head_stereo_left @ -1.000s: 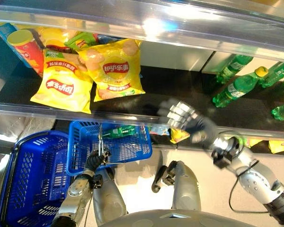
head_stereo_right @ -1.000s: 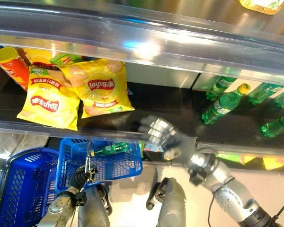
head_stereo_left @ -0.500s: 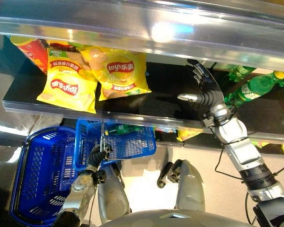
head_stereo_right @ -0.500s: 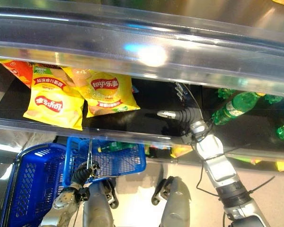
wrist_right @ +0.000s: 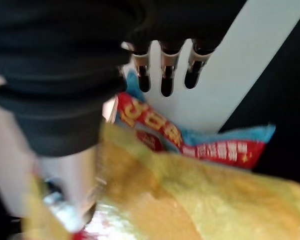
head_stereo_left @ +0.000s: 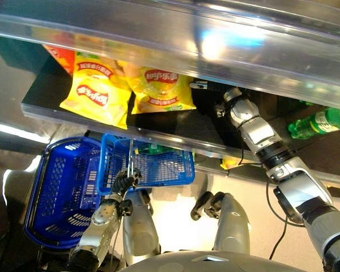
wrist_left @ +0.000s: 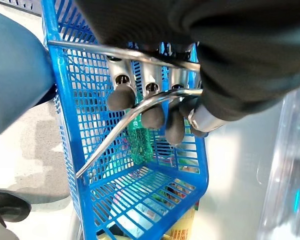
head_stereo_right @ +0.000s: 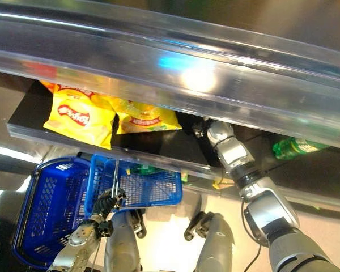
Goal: Pick up the snacks into the basket
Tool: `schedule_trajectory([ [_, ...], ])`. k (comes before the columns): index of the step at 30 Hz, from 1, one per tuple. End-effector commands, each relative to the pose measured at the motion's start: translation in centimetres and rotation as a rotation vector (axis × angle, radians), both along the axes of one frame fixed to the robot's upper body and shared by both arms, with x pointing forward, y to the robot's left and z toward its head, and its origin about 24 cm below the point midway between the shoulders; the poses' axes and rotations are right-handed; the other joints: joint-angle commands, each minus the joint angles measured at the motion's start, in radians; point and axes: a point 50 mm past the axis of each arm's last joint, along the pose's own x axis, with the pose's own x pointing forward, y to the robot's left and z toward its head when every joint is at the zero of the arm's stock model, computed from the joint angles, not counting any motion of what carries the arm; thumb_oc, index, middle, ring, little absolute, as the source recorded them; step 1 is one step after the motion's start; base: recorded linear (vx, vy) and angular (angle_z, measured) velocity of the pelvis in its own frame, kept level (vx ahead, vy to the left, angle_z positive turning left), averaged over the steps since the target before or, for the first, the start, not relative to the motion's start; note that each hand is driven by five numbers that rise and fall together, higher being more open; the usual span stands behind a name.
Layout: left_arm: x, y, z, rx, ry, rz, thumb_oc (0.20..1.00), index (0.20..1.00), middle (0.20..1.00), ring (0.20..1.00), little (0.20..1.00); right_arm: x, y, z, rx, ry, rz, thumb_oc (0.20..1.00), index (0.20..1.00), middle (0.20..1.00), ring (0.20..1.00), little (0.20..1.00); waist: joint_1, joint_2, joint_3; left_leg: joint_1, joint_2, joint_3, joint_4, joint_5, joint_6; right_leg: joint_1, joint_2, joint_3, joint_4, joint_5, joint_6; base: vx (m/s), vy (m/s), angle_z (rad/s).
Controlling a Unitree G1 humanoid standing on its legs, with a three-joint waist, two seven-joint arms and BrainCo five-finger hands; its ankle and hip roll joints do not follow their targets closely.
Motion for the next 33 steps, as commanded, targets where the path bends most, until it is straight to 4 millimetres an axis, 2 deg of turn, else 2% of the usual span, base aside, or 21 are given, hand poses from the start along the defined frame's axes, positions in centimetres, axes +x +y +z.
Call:
schedule_trajectory([
  [1,1.0,-0.1,5.0,-0.079,-0.254,-0.018,0.2,0.2,0.2,0.2,0.2,0.5,2.2,3.2,0.053,-0.057,0.061,1.0,1.0,1.0,1.0,1.0,0.047,-0.01,-0.01,0.018,-0.009,0.017,-0.029,0.037,0.031,0.018,-0.047,0.027,-0.071,0.178,0.126,-0.01,-0.015,0.09],
  [2,1.0,-0.1,5.0,-0.079,-0.255,-0.017,0.2,0.2,0.2,0.2,0.2,0.5,2.3,3.2,0.053,-0.058,0.062,1.0,1.0,1.0,1.0,1.0,0.046,-0.01,-0.009,0.017,-0.009,0.017,-0.028,0.037,0.031,0.018,-0.047,0.027,-0.071,0.178,0.126,-0.03,-0.024,0.08],
  [3,1.2,-0.2,5.3,-0.079,-0.263,-0.024,0.2,0.2,0.2,0.2,0.2,0.8,3.3,3.3,0.05,-0.031,0.081,1.0,1.0,1.0,1.0,1.0,0.055,-0.009,-0.007,0.01,-0.009,0.01,-0.017,0.036,0.03,0.017,-0.047,0.027,-0.063,0.174,0.122,-0.03,-0.022,0.05],
  [8,1.4,0.0,5.7,-0.079,-0.278,-0.024,0.2,0.2,0.2,0.2,0.2,1.4,4.4,3.4,0.041,0.022,0.086,1.0,1.0,1.0,1.0,1.0,0.071,-0.008,0.002,-0.016,-0.006,-0.016,0.016,0.027,0.033,0.007,-0.048,0.03,-0.035,0.157,0.111,-0.04,-0.01,0.02],
  [13,1.8,-0.2,6.8,-0.096,-0.321,-0.041,0.2,0.2,0.2,0.2,0.2,2.2,4.1,3.3,0.012,0.072,0.036,1.0,1.0,1.0,1.0,1.0,0.09,-0.002,0.015,-0.06,-0.006,-0.049,0.063,0.014,0.044,-0.019,-0.05,0.033,0.004,0.139,0.101,-0.06,-0.001,0.08],
  [19,1.9,-0.4,6.9,-0.097,-0.324,-0.052,0.2,0.2,0.2,0.2,0.2,2.6,3.5,2.5,0.001,0.113,0.002,1.0,1.0,1.0,1.0,1.0,0.1,0.001,0.017,-0.082,-0.004,-0.068,0.084,0.007,0.05,-0.027,-0.055,0.028,0.028,0.128,0.097,-0.02,-0.001,0.05],
  [21,2.1,-0.4,7.0,-0.096,-0.325,-0.054,0.2,0.2,0.2,0.2,0.2,2.7,3.5,2.2,-0.033,0.117,-0.015,0.2,0.2,0.2,0.2,0.2,0.104,0.0,0.016,-0.089,-0.006,-0.074,0.087,0.006,0.053,-0.029,-0.055,0.024,0.032,0.131,0.099,-0.02,0.0,0.06],
  [33,2.7,-0.8,7.3,-0.096,-0.346,-0.05,0.2,0.2,0.2,0.2,0.2,2.5,2.9,3.0,-0.076,0.025,-0.054,0.2,0.2,0.2,0.2,0.2,0.078,-0.003,0.01,-0.066,-0.016,-0.061,0.074,0.001,0.061,-0.024,-0.061,0.034,0.03,0.142,0.103,0.0,0.014,0.01],
])
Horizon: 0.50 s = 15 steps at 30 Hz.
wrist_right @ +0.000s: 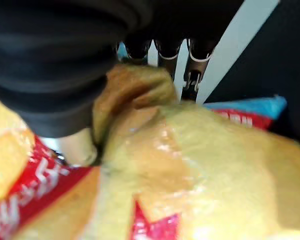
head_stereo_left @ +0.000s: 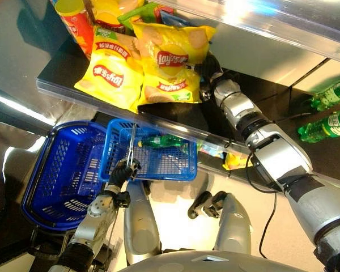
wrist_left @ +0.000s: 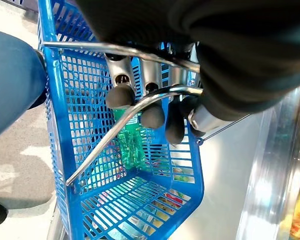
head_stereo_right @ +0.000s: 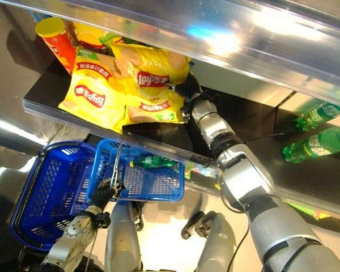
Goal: Pick up the snacks into the basket
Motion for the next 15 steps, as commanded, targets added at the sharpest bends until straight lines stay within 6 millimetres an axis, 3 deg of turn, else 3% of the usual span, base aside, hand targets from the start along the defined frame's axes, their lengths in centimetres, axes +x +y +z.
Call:
schedule_trajectory([
  [1,1.2,-0.8,5.1,-0.122,-0.261,-0.011,0.2,0.2,0.2,0.2,0.2,0.0,1.5,1.6,-0.042,-0.057,0.023,0.2,0.2,0.2,0.2,0.2,0.051,0.001,-0.002,0.027,-0.016,0.03,-0.01,-0.006,0.052,-0.006,-0.055,0.057,-0.034,0.152,0.12,0.0,0.0,0.0],
  [6,1.4,-0.9,5.0,-0.122,-0.256,-0.002,0.2,0.2,0.2,0.2,0.2,-0.4,0.9,1.9,-0.058,-0.11,0.023,0.2,0.2,0.2,0.2,0.2,0.03,-0.002,-0.009,0.049,-0.018,0.042,-0.013,-0.011,0.055,-0.002,-0.059,0.069,-0.033,0.16,0.126,0.01,0.03,0.0],
  [15,1.6,-1.4,4.8,-0.136,-0.255,0.002,0.2,0.2,0.2,0.2,0.2,-1.6,-2.2,0.2,-0.091,-0.167,-0.028,0.2,0.2,0.2,0.2,0.2,-0.013,-0.008,-0.018,0.098,-0.019,0.071,-0.035,-0.019,0.058,0.016,-0.065,0.087,-0.051,0.188,0.146,0.02,0.028,-0.04],
])
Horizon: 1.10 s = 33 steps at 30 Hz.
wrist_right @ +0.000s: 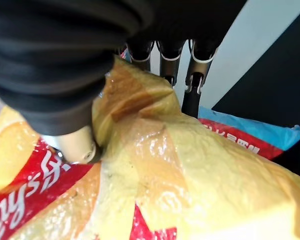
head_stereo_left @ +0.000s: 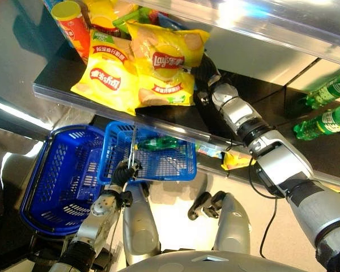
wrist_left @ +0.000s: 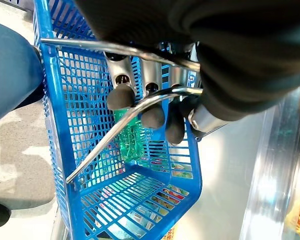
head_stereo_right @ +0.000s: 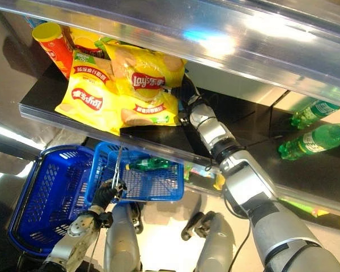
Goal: Pick up the snacks into the basket
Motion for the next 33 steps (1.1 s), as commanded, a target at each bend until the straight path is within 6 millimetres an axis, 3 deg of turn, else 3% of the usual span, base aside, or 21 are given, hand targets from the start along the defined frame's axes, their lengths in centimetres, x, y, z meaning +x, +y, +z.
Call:
schedule_trajectory([
  [1,1.5,-1.3,5.1,-0.138,-0.285,-0.012,0.2,0.2,0.2,0.2,0.2,-0.5,-2.4,0.9,0.016,-0.094,-0.049,0.2,0.2,0.2,0.2,0.2,0.012,-0.002,-0.017,0.061,-0.021,0.046,-0.03,-0.016,0.055,0.004,-0.066,0.069,-0.045,0.184,0.144,0.03,0.024,-0.04],
  [5,1.7,-1.3,5.1,-0.14,-0.291,-0.009,0.2,0.2,0.2,0.2,0.2,-1.9,-4.3,-2.4,0.084,-0.037,-0.059,0.2,0.2,0.2,0.2,0.2,-0.005,-0.003,-0.016,0.077,-0.025,0.056,-0.04,-0.016,0.057,0.013,-0.071,0.07,-0.053,0.203,0.157,0.01,0.005,0.0],
  [6,1.7,-1.3,5.1,-0.14,-0.291,-0.009,0.2,0.2,0.2,0.2,0.2,-1.9,-4.3,-2.4,0.084,-0.037,-0.059,0.2,0.2,0.2,0.2,0.2,-0.005,-0.003,-0.016,0.077,-0.025,0.057,-0.04,-0.016,0.057,0.013,-0.071,0.07,-0.053,0.203,0.157,0.0,0.0,0.0],
  [8,1.5,-1.2,4.9,-0.151,-0.286,0.001,0.2,0.2,0.2,0.2,0.2,-3.6,-5.6,-5.7,0.173,0.033,-0.06,0.2,0.2,0.2,0.2,0.2,-0.017,-0.005,-0.015,0.081,-0.026,0.062,-0.047,-0.012,0.056,0.016,-0.074,0.066,-0.058,0.213,0.163,0.03,0.003,-0.05],
  [14,1.3,-1.2,4.6,-0.166,-0.28,0.001,0.2,0.2,0.2,0.2,0.2,-6.2,-8.6,-11.2,0.369,0.187,-0.148,0.2,0.2,0.2,0.2,0.2,-0.028,-0.008,-0.018,0.094,-0.028,0.069,-0.065,-0.004,0.054,0.028,-0.077,0.056,-0.074,0.222,0.169,0.0,-0.001,-0.01],
  [17,1.1,-1.2,4.6,-0.164,-0.276,-0.009,0.2,0.2,0.2,0.2,0.2,-6.6,-9.7,-12.3,0.437,0.223,-0.193,0.2,0.2,0.2,0.2,0.2,-0.031,-0.009,-0.019,0.096,-0.025,0.072,-0.068,-0.002,0.053,0.03,-0.075,0.055,-0.078,0.224,0.17,0.0,0.0,0.0],
  [22,1.0,-1.2,4.6,-0.162,-0.277,-0.02,0.2,0.2,0.2,0.2,0.2,-6.4,-10.0,-12.1,0.424,0.217,-0.205,0.2,0.2,0.2,0.2,0.2,-0.032,-0.01,-0.021,0.102,-0.021,0.075,-0.073,-0.001,0.053,0.031,-0.074,0.057,-0.083,0.231,0.172,0.0,0.0,0.0],
  [23,1.0,-1.2,4.6,-0.163,-0.278,-0.02,0.2,0.2,0.2,0.2,0.2,-6.3,-10.0,-12.0,0.411,0.212,-0.205,0.492,0.492,0.492,0.492,0.492,-0.032,-0.01,-0.021,0.103,-0.022,0.075,-0.075,0.0,0.053,0.032,-0.073,0.057,-0.083,0.232,0.173,0.0,0.0,0.0],
  [24,1.0,-1.3,4.6,-0.163,-0.277,-0.02,0.2,0.2,0.2,0.2,0.2,-6.3,-9.9,-11.8,0.404,0.207,-0.205,0.661,0.661,0.661,0.661,0.661,-0.032,-0.01,-0.021,0.104,-0.022,0.075,-0.076,0.001,0.053,0.031,-0.074,0.057,-0.083,0.233,0.173,0.0,0.0,0.0],
  [25,1.0,-1.2,4.6,-0.162,-0.277,-0.019,0.2,0.2,0.2,0.2,0.2,-6.2,-9.8,-11.6,0.386,0.199,-0.2,1.0,1.0,1.0,1.0,1.0,-0.03,-0.01,-0.021,0.103,-0.022,0.077,-0.077,0.001,0.054,0.031,-0.074,0.057,-0.082,0.232,0.172,0.0,0.0,0.0],
  [33,0.9,-1.1,4.5,-0.164,-0.274,-0.007,0.2,0.2,0.2,0.2,0.2,-5.7,-9.1,-10.4,0.333,0.157,-0.176,1.0,1.0,1.0,1.0,1.0,-0.023,-0.01,-0.019,0.106,-0.024,0.072,-0.08,0.004,0.054,0.039,-0.074,0.05,-0.084,0.236,0.173,0.0,0.0,0.0],
])
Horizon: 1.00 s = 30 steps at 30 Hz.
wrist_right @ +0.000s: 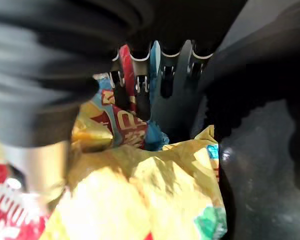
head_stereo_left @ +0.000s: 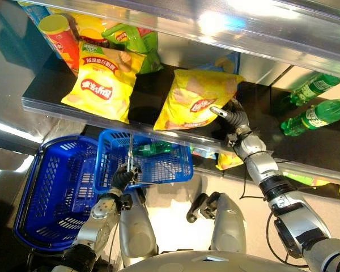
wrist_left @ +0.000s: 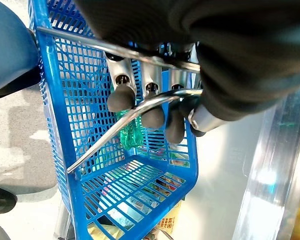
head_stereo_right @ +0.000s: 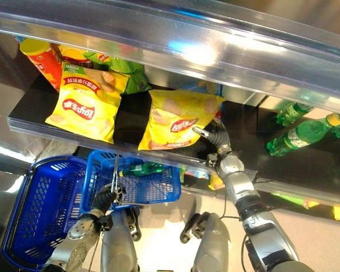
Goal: Pick up the snacks into the basket
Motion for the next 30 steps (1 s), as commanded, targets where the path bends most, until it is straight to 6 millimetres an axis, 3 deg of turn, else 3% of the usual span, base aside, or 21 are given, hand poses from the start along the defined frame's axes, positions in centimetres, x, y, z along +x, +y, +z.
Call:
schedule_trajectory([
  [1,1.6,-1.3,5.3,-0.132,-0.317,-0.03,0.2,0.2,0.2,0.2,0.2,0.4,-1.1,0.7,-0.069,-0.026,-0.038,1.0,1.0,1.0,1.0,1.0,0.027,0.011,-0.013,0.06,-0.018,0.042,-0.054,0.014,0.041,0.003,-0.077,0.041,-0.034,0.205,0.151,0.0,0.0,0.0],
  [15,1.6,-1.1,5.3,-0.121,-0.314,-0.017,0.2,0.2,0.2,0.2,0.2,0.4,-1.4,1.5,-0.168,-0.071,-0.085,1.0,1.0,1.0,1.0,1.0,0.025,0.012,-0.007,0.069,-0.019,0.045,-0.063,0.014,0.042,0.002,-0.079,0.044,-0.034,0.221,0.158,0.0,0.0,0.0],
  [23,1.8,-1.1,5.7,-0.091,-0.357,-0.002,0.2,0.2,0.2,0.2,0.2,-1.2,-3.9,5.2,-0.859,-0.366,-0.312,1.0,1.0,1.0,1.0,1.0,0.018,0.021,-0.007,0.063,-0.022,0.034,-0.058,0.005,0.043,-0.006,-0.083,0.048,-0.023,0.202,0.167,0.0,-0.002,0.0],
  [30,2.0,-1.3,6.1,-0.1,-0.375,-0.007,0.2,0.2,0.2,0.2,0.2,-1.1,-3.9,5.9,-1.011,-0.405,-0.321,1.0,1.0,1.0,1.0,1.0,0.021,0.022,-0.011,0.058,-0.022,0.029,-0.058,0.01,0.04,-0.012,-0.081,0.05,-0.016,0.192,0.165,0.0,0.0,0.0],
])
